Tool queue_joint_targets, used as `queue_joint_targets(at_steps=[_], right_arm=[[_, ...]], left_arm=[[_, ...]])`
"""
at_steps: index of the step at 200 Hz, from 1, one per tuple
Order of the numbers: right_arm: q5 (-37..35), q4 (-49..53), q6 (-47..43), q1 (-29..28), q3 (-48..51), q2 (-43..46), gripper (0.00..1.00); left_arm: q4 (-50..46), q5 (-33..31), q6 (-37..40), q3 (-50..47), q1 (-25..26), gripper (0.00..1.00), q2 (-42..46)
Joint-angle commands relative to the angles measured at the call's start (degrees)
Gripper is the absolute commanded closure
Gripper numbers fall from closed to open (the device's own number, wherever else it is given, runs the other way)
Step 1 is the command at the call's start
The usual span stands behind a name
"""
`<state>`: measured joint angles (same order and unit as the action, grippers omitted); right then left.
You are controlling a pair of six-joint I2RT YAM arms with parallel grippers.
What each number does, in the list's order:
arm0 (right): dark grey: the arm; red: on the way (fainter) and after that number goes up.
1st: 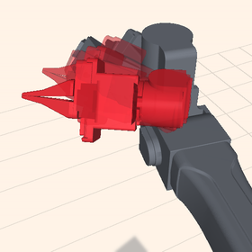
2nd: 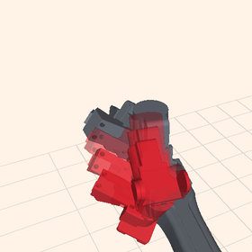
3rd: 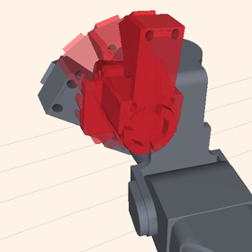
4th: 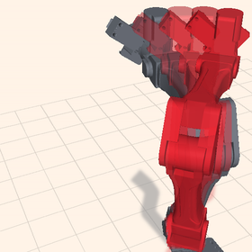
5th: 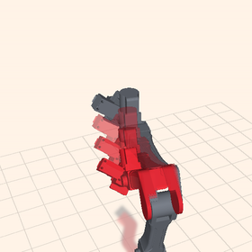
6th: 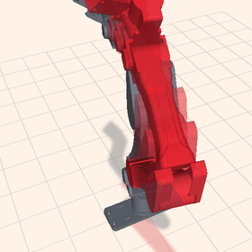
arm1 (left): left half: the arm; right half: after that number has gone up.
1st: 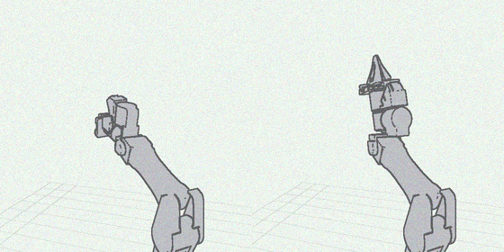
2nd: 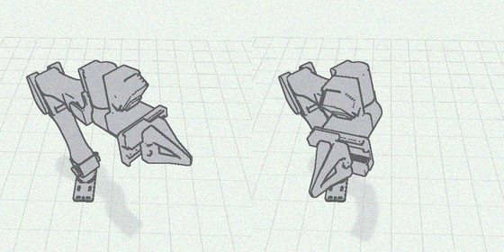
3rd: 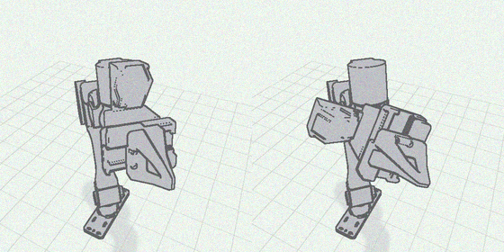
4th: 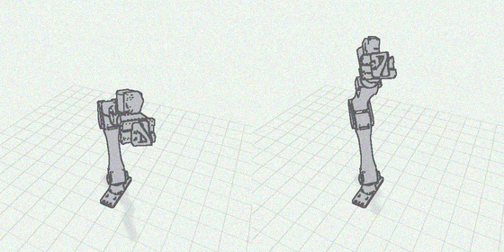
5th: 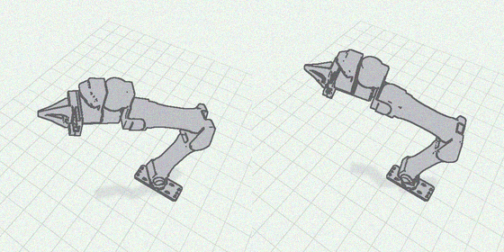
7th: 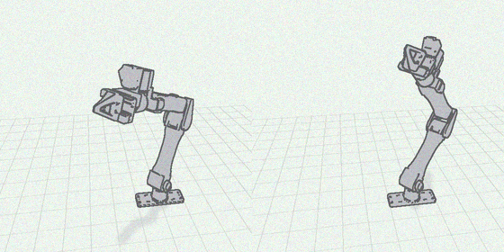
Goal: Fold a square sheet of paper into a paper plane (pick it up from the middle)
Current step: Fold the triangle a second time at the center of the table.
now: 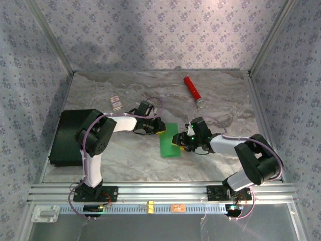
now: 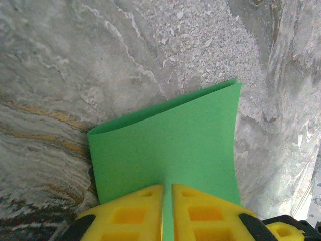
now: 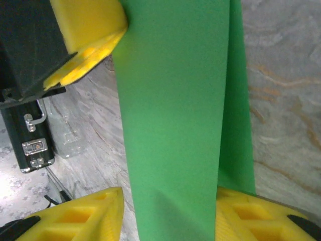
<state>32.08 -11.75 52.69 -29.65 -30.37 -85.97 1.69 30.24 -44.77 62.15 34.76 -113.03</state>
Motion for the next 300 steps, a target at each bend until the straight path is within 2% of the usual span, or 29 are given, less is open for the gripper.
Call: queue_joint_targets(at_steps=[1, 95, 122, 141, 177, 230, 271, 300], right_arm=[[3.23, -3.45, 0.65, 0.99, -1.18, -1.93, 0.56], [4.95, -3.59, -1.07, 3.99, -1.78, -4.83, 0.82], [2.83, -2.26, -1.27, 4.03, -2.01, -4.50, 0.88], [1.19, -1.37, -0.89, 4.01, -2.36, -4.23, 0.90], [-2.13, -2.99, 2.26, 4.07, -1.61, -3.45, 0.92], [-5.44, -8.11, 8.82, 4.19, 1.33, -1.63, 0.91], [-2.01, -6.81, 5.93, 4.23, 0.15, -1.49, 0.83], [0.02, -3.93, 2.43, 4.58, -1.23, -1.74, 0.79]], left_arm=[[-3.72, -0.01, 1.25, 0.43, -0.04, 0.87, -1.29], [-5.69, 1.23, 2.09, 3.61, 0.26, 0.85, 0.02], [-6.54, 0.09, 2.68, 4.49, 0.72, 0.78, 2.61], [-8.34, -3.29, 3.89, 5.15, 1.84, 0.66, 5.65], [-10.13, -8.92, 5.45, 4.34, 4.30, 0.52, 11.68], [-7.29, -17.12, 9.33, -4.96, 8.06, 0.45, 24.02], [1.25, -18.30, 9.82, -15.77, 9.24, 0.43, 31.54], [3.21, -17.37, 14.07, -19.65, 11.40, 0.41, 34.91]])
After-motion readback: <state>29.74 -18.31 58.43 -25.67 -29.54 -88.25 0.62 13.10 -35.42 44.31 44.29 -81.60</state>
